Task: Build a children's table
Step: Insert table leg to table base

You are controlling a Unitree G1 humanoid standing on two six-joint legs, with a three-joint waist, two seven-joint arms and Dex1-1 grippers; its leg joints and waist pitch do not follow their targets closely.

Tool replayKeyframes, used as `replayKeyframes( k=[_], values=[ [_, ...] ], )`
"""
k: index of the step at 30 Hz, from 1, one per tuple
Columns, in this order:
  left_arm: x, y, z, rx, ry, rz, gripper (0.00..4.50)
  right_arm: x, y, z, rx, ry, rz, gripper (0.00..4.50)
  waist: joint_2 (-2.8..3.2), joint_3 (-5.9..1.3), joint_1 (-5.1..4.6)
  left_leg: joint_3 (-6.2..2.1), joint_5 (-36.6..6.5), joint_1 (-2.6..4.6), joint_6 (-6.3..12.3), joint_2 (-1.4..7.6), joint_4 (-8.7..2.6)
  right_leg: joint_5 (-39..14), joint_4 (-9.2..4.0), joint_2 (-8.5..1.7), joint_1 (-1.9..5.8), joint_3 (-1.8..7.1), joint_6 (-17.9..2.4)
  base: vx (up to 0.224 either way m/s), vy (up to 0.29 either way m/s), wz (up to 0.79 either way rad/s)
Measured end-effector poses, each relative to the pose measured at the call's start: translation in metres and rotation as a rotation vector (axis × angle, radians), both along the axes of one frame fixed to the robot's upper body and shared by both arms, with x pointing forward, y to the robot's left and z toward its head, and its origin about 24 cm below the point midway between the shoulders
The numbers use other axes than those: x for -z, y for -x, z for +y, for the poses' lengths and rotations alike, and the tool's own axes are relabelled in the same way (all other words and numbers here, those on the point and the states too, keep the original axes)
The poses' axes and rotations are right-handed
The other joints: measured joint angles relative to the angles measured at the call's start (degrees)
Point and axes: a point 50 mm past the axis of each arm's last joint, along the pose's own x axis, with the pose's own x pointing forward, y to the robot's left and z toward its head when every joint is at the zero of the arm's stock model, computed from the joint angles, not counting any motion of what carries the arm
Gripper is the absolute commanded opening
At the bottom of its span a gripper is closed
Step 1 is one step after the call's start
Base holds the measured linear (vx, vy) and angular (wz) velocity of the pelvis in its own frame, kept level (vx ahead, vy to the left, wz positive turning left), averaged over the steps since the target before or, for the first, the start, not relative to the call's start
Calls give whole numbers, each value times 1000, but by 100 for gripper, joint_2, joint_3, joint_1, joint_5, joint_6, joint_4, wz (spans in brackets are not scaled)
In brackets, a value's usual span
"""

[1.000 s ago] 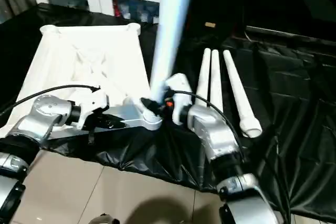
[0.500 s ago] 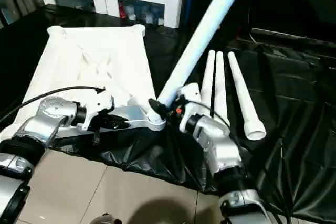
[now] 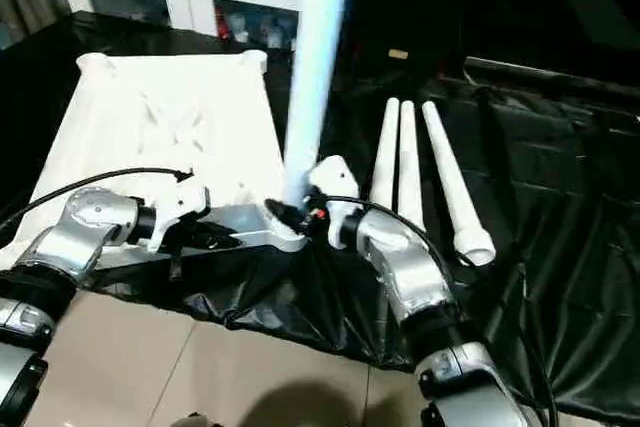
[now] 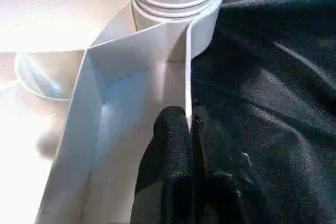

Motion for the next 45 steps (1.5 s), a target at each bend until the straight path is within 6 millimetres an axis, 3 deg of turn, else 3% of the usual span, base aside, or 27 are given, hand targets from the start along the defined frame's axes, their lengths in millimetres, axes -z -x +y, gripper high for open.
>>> replayKeyframes(
  k=[7,11,17,26,31,36,39,45],
  values=[
    [-2,2,3,28,-5,21,0,0,1,1,-58,-3,12,191,-27,-17,-11,1,0,7,0,0,-18,-8,-23,2,9,-3,-3,0,0,0],
    [-3,5,4,91,-5,61,0,-1,5,-7,-174,8,30,191,-36,-21,0,2,0,9,0,1,-23,-14,-24,2,12,-6,-5,0,0,0],
    [-4,9,4,181,-29,109,0,0,13,-11,-340,22,64,191,-62,-32,112,2,0,29,0,4,-24,-16,-28,2,32,-12,-6,0,0,0],
    [-3,6,3,177,-44,119,0,0,10,-7,-374,25,65,191,-74,-36,151,2,-1,66,-1,3,-43,-18,-27,2,57,-10,-3,0,0,0],
    [-1,-1,-2,88,-52,78,0,5,0,-7,-207,-1,55,190,-83,-34,116,1,0,82,-2,3,-52,-28,-27,2,55,-12,14,0,0,0],
    [0,-13,-17,-65,-43,43,0,8,-21,0,101,-19,64,190,-103,-22,-10,-11,0,83,-3,3,-52,-28,-47,-2,32,-26,15,0,0,0],
    [2,-21,-33,-160,-31,12,0,7,-33,4,285,-15,69,190,-106,-19,-25,-13,0,81,-3,3,-52,-28,-59,-3,22,-31,15,0,0,0],
    [3,-24,-43,-198,-24,-16,0,5,-39,6,384,-22,77,190,-110,-21,-22,-12,0,81,-3,2,-53,4,-63,-3,22,-30,-11,0,0,0]
  ],
)
